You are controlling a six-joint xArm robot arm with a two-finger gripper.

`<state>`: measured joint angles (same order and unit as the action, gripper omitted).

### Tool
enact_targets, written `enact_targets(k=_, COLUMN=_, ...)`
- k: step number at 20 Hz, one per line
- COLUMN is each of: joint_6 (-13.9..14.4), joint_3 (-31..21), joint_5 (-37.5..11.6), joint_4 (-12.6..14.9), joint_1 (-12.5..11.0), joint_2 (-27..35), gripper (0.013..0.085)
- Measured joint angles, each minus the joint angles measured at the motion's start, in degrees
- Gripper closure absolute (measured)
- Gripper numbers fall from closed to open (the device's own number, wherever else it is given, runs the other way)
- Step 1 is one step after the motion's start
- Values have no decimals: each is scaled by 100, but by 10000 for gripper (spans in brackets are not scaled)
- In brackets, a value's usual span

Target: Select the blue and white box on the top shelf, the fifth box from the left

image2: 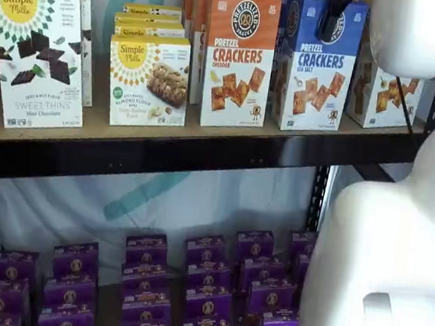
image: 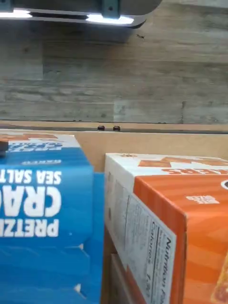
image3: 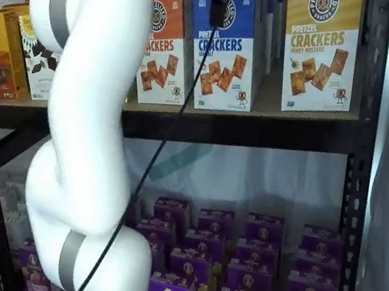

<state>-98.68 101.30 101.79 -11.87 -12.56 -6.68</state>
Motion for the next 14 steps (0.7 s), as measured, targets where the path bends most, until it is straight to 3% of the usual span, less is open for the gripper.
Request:
enact_targets(k=2, joint_6=-3, joint_3=-17, joint_5=-11, joint_4=1, joint_1=-2, joint_2=-14, gripper=410)
enact_targets(k=14, joint_6=49, joint_3=-129, joint_5=258, joint_4=62, joint_1=29, joint_2=-355, gripper=410)
